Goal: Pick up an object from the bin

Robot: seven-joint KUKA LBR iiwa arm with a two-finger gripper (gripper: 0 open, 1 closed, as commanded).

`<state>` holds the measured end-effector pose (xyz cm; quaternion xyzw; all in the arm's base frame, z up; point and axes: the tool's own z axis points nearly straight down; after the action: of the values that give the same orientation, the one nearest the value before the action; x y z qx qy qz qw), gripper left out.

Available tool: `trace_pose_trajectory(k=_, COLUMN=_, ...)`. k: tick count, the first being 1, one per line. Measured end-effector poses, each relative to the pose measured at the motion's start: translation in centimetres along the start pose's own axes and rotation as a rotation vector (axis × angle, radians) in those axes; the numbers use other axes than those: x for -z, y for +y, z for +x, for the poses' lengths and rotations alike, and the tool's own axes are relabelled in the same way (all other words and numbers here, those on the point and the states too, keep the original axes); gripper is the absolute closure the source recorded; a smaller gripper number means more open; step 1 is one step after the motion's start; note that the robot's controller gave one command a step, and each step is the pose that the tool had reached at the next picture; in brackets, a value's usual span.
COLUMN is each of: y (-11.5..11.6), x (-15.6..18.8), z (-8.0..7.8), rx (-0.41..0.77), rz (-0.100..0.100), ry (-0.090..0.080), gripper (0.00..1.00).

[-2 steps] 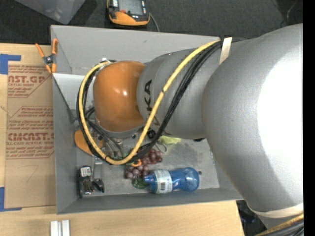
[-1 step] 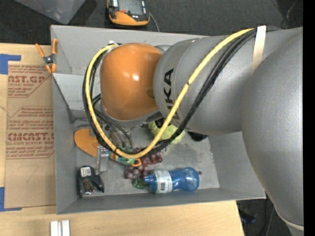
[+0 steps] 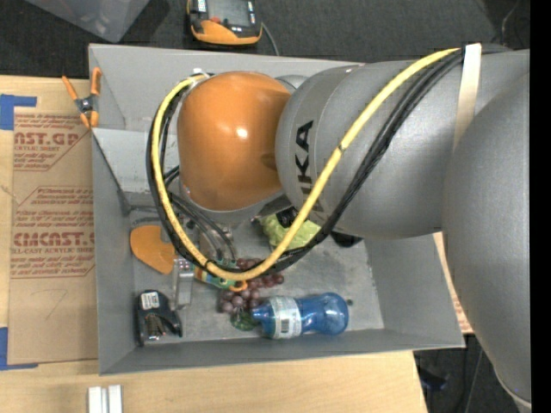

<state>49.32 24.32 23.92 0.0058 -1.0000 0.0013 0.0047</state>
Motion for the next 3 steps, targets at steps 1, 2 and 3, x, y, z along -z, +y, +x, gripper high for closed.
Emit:
trace_pose_trajectory(k=1, y=-4.7, x=11.5, z=-3.6, rx=0.264, rz=-0.002, ry=-0.012, gripper=0.0)
trace_pose_trajectory(k=2, y=-4.0, x=1.1, z=-0.9, rx=0.055, rz=-0.005, ry=-0.004, gripper=0.0)
trace_pose_trajectory(k=3, y=-8.9, x=5.0, z=-8.4, rx=0.229, rz=-0.005, ry=-0.035, gripper=0.0)
